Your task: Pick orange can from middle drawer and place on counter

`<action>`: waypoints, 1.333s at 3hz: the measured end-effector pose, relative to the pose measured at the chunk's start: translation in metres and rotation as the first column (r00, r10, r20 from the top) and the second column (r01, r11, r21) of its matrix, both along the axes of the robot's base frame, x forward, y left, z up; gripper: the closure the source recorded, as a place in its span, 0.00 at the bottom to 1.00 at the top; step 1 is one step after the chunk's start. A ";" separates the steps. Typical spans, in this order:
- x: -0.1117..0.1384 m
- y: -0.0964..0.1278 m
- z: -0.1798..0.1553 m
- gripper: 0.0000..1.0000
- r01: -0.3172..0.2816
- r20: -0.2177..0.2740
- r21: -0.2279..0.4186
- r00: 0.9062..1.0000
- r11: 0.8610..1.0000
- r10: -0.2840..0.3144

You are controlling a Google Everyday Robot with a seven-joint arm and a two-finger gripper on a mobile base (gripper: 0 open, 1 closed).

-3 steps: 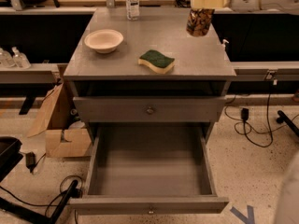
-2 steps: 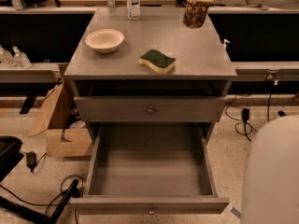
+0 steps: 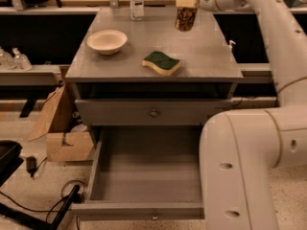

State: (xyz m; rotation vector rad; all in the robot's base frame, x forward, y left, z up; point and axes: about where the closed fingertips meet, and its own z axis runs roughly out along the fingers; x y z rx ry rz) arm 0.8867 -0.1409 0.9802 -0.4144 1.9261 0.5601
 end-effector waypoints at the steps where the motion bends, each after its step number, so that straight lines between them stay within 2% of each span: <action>1: 0.027 0.005 -0.043 1.00 0.040 -0.023 -0.046 0.999 0.998 -0.041; 2: 0.046 -0.004 -0.072 1.00 0.085 -0.017 -0.112 0.996 0.990 -0.088; 4: 0.050 0.000 -0.082 0.54 0.085 -0.024 -0.121 0.996 0.989 -0.089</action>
Offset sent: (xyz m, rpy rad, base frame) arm 0.1137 -0.0350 -0.0851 -0.2010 0.0131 -0.1524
